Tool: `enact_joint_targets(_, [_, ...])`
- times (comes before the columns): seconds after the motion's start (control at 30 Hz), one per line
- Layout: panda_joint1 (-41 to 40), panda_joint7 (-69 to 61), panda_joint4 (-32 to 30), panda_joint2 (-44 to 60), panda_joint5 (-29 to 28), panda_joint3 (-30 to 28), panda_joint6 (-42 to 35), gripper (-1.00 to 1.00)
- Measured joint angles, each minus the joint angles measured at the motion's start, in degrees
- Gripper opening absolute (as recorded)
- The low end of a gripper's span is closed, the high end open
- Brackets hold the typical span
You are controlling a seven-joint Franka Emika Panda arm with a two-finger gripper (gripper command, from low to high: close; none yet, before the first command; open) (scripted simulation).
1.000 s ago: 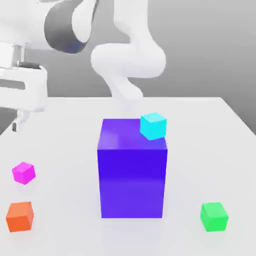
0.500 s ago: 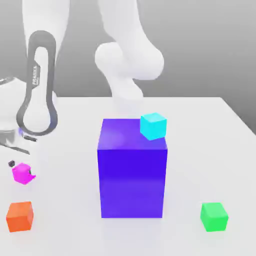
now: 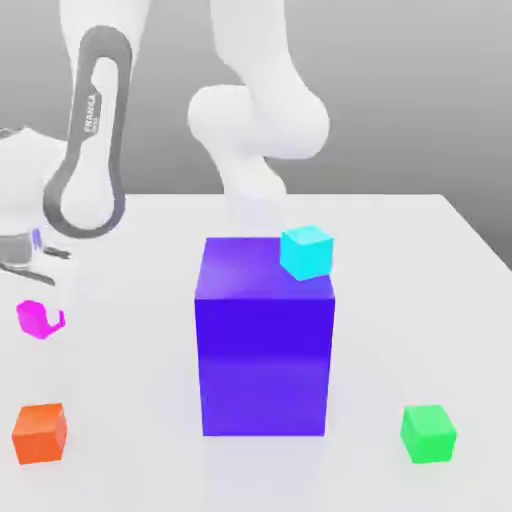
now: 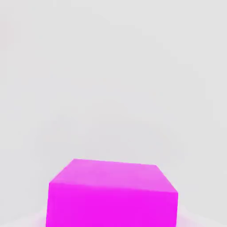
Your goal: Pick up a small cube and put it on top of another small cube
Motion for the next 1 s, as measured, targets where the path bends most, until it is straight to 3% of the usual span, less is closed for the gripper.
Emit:
enact_joint_targets(0.5, [30.7,36.2,6.2,-1.5,-6.7,21.1,-7.0,-1.00])
enact_joint_targets(0.7, [46.5,49.7,8.3,-2.9,-9.5,29.7,-10.1,-1.00])
enact_joint_targets(0.87, [49.5,53.5,9.4,4.5,-12.3,29.6,-3.7,-1.00])
enact_joint_targets(0.9, [49.7,53.8,9.4,6.2,-12.7,29.4,-2.2,1.00])
enact_joint_targets(1.0, [49.7,53.8,9.4,6.2,-12.7,29.4,-2.2,1.00])
